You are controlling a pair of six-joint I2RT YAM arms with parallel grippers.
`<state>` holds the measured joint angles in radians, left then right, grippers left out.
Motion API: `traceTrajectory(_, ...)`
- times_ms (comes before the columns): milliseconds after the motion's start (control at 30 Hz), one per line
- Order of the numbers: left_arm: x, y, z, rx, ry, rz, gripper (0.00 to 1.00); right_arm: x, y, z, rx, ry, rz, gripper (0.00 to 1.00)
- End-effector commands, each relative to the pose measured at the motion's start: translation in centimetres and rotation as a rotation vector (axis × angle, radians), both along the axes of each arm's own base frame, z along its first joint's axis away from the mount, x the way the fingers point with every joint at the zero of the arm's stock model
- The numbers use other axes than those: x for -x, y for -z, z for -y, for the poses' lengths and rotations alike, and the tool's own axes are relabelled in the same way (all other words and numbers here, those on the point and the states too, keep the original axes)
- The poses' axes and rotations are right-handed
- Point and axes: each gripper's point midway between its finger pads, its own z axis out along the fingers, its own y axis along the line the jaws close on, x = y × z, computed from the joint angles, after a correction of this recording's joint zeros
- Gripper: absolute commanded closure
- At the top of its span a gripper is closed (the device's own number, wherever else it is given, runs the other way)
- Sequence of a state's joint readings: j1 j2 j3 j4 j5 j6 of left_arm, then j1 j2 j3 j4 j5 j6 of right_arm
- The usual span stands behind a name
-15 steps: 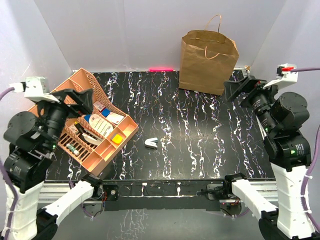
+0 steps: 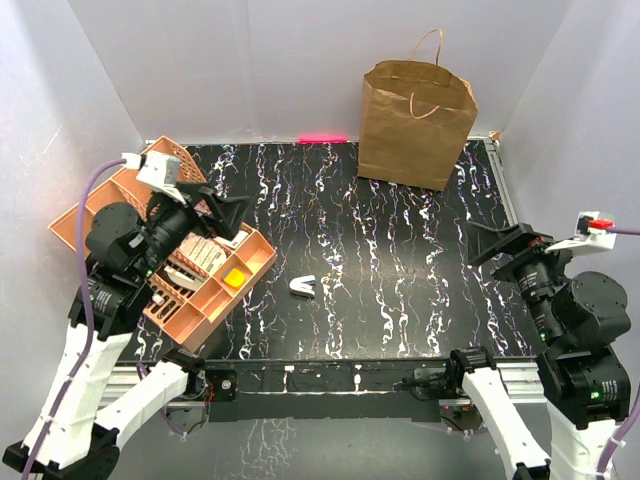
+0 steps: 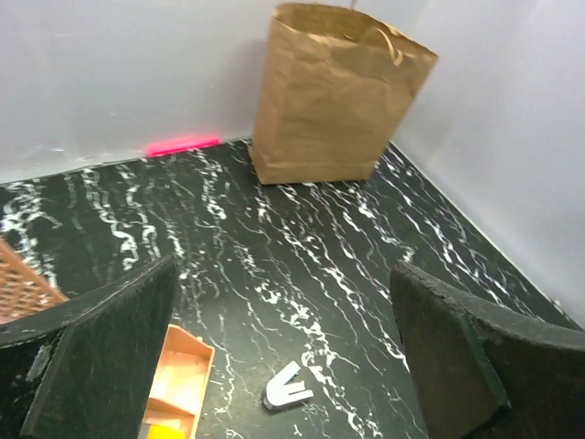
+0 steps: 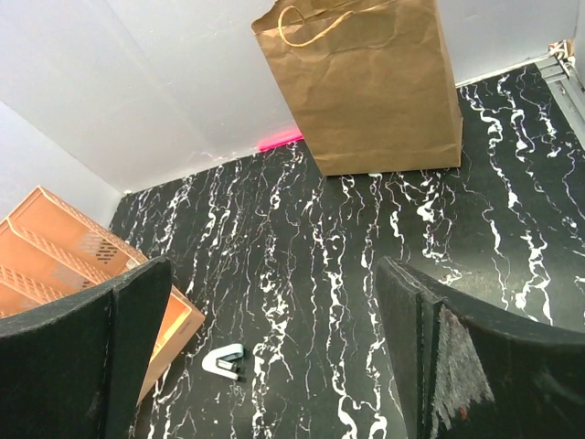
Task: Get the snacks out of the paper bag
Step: Adjust the paper bag at the center of the board.
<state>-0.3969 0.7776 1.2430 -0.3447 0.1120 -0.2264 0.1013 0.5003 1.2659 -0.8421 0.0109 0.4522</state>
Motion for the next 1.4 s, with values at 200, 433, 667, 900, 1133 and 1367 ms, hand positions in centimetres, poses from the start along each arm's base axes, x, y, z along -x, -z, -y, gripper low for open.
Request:
traceTrajectory(200, -1.3, 1.9, 6.2, -0.004, 0.262, 0.030, 0.02, -3.8, 0.8, 0.2, -0.129, 0.059, 0.031, 0.02)
traceTrajectory(433, -2.4, 5.1, 7.8, -0.038, 0.289, 0.013, 0.02, -12.3, -1.5, -1.8, -0.395, 0.013, 0.107, 0.02)
traceTrajectory(667, -2.5, 8.2, 8.4, -0.108, 0.277, 0.018, 0.02, -23.8, -0.9, -3.9, -0.793, -0.019, 0.055, 0.02)
traceTrajectory(900, -1.6, 9.1, 8.2, -0.175, 0.232, 0.037, 0.02, -32.6, 0.6, -3.7, -1.130, 0.007, 0.095, 0.02)
traceTrajectory(1133, -0.9, 9.9, 8.5, -0.209, 0.212, 0.042, 0.02, -35.9, 1.2, -3.0, -1.208, 0.030, 0.147, 0.08)
traceTrajectory(1367, -0.2, 9.9, 8.8, -0.204, 0.223, 0.049, 0.02, -37.1, 3.4, -4.0, -1.303, -0.001, 0.081, 0.38)
